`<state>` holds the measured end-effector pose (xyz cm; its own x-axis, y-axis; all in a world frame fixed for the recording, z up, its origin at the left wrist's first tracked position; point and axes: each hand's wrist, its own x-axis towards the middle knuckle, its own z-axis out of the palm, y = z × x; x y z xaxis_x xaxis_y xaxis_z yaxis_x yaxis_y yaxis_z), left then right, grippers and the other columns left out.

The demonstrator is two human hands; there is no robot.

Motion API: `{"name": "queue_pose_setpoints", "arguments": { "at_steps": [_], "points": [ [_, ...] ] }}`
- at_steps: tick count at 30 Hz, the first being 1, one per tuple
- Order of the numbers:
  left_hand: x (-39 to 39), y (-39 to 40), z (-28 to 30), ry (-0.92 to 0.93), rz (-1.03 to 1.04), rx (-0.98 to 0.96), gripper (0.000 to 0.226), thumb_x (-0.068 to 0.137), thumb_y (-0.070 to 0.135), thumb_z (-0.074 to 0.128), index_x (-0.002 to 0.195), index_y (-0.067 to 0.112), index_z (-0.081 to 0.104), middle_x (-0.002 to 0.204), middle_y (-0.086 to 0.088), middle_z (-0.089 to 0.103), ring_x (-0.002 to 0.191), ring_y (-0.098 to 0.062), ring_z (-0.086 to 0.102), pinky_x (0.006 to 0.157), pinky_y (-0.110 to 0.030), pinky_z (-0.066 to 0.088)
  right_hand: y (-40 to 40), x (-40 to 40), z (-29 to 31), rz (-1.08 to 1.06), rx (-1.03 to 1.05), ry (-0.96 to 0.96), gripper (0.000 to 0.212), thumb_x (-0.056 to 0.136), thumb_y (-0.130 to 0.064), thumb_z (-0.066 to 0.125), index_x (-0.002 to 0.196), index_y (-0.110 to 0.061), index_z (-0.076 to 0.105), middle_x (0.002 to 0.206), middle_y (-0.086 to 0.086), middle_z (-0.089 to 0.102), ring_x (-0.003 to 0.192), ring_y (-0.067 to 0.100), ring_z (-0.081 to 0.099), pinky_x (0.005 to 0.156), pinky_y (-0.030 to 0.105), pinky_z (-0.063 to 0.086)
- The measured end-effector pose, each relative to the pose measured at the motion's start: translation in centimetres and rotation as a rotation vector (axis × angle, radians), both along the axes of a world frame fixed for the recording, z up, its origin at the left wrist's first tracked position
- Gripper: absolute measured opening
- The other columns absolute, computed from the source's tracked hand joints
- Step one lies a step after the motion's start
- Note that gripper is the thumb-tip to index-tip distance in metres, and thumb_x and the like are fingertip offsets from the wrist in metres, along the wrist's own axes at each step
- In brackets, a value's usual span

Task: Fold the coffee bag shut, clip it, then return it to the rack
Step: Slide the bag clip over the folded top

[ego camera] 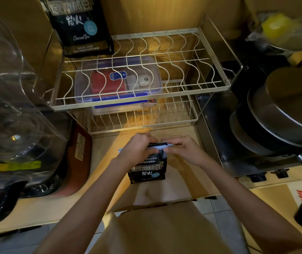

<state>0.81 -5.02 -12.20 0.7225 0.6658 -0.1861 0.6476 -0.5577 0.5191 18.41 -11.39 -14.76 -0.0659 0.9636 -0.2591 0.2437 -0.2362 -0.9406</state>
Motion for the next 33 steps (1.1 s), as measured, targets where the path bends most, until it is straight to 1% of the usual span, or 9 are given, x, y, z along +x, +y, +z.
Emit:
{"name": "queue_pose_setpoints", "arguments": {
  "at_steps": [3, 7, 13, 18, 21, 23, 27, 30, 33],
  "points": [
    [-0.2, -0.1, 0.0, -0.05, -0.016, -0.009, 0.031, 0.082, 0.022, 0.061, 0.113, 0.016, 0.06, 0.104, -0.009, 0.066, 0.093, -0.022, 0.058, 0.077, -0.027, 0.04, -0.3, 0.6, 0.2, 0.064, -0.029, -0.019, 0.031, 0.082, -0.006, 0.061, 0.113, -0.005, 0.062, 0.109, 0.008, 0.067, 0.091, 0.0, 0.062, 0.084, 0.013, 0.048],
    [-0.3, -0.4, 0.2, -0.177, 0.007, -0.036, 0.036, 0.078, 0.022, 0.066, 0.114, 0.021, 0.06, 0.109, -0.003, 0.07, 0.095, -0.014, 0.063, 0.083, -0.03, 0.05, -0.7, 0.3, -0.2, 0.015, -0.021, -0.002, 0.031, 0.083, -0.005, 0.059, 0.114, -0.002, 0.06, 0.109, 0.007, 0.065, 0.088, -0.009, 0.062, 0.082, 0.01, 0.049],
    [-0.1, -0.9, -0.1, -0.288, 0.154, -0.051, 0.021, 0.08, 0.015, 0.064, 0.101, 0.016, 0.068, 0.1, -0.006, 0.073, 0.085, -0.006, 0.062, 0.07, 0.0, 0.038, -0.8, 0.6, -0.1, 0.031, -0.067, 0.076, 0.033, 0.086, -0.005, 0.055, 0.119, -0.001, 0.057, 0.115, 0.009, 0.063, 0.1, 0.007, 0.061, 0.088, 0.017, 0.05],
    [0.2, -1.5, -0.4, -0.283, 0.211, 0.059, 0.017, 0.082, 0.015, 0.061, 0.097, 0.014, 0.07, 0.096, -0.005, 0.075, 0.079, -0.009, 0.062, 0.069, -0.009, 0.036, -0.8, 0.6, -0.3, 0.004, -0.089, 0.049, 0.031, 0.089, -0.012, 0.053, 0.12, -0.008, 0.057, 0.118, 0.006, 0.063, 0.107, 0.009, 0.059, 0.092, 0.018, 0.047],
    [0.2, -1.7, -0.7, -0.293, 0.194, 0.115, 0.015, 0.083, 0.013, 0.06, 0.094, 0.012, 0.071, 0.092, -0.007, 0.075, 0.078, -0.019, 0.067, 0.073, -0.023, 0.047, -0.9, 0.9, -0.4, -0.046, -0.099, 0.073, 0.03, 0.089, -0.012, 0.053, 0.119, -0.016, 0.057, 0.116, 0.004, 0.063, 0.102, 0.008, 0.06, 0.094, 0.021, 0.046],
    [0.0, -1.6, -0.8, -0.292, 0.202, 0.135, 0.015, 0.083, 0.012, 0.06, 0.093, 0.011, 0.07, 0.091, -0.008, 0.075, 0.079, -0.023, 0.068, 0.074, -0.03, 0.049, -1.1, 1.2, -0.4, -0.083, -0.109, 0.06, 0.03, 0.09, -0.014, 0.052, 0.12, -0.014, 0.057, 0.113, 0.005, 0.065, 0.102, 0.011, 0.061, 0.091, 0.022, 0.047],
    [0.0, -1.5, -0.7, -0.31, 0.203, 0.123, 0.015, 0.082, 0.007, 0.06, 0.093, 0.007, 0.07, 0.093, -0.01, 0.074, 0.084, -0.023, 0.068, 0.077, -0.019, 0.042, -1.2, 1.3, -0.6, -0.121, -0.081, 0.074, 0.03, 0.092, -0.009, 0.048, 0.121, -0.012, 0.054, 0.095, -0.006, 0.064, 0.077, -0.014, 0.061, 0.07, 0.004, 0.047],
    [0.1, -1.5, -0.6, -0.315, 0.207, 0.115, 0.016, 0.082, 0.008, 0.059, 0.094, 0.007, 0.069, 0.096, -0.01, 0.074, 0.086, -0.023, 0.067, 0.077, -0.015, 0.039, -0.9, 1.3, -0.8, -0.135, -0.079, 0.104, 0.031, 0.092, -0.005, 0.046, 0.122, -0.006, 0.052, 0.088, -0.009, 0.062, 0.071, -0.017, 0.06, 0.065, 0.001, 0.044],
    [-0.1, -1.4, -0.7, -0.286, 0.21, 0.12, 0.017, 0.084, 0.013, 0.059, 0.097, 0.01, 0.069, 0.099, -0.009, 0.073, 0.088, -0.023, 0.066, 0.081, -0.025, 0.046, -0.5, 1.0, -1.0, -0.151, -0.093, 0.083, 0.029, 0.093, -0.008, 0.045, 0.12, -0.003, 0.055, 0.089, -0.009, 0.062, 0.07, -0.015, 0.06, 0.065, 0.001, 0.045]
  ]
}}
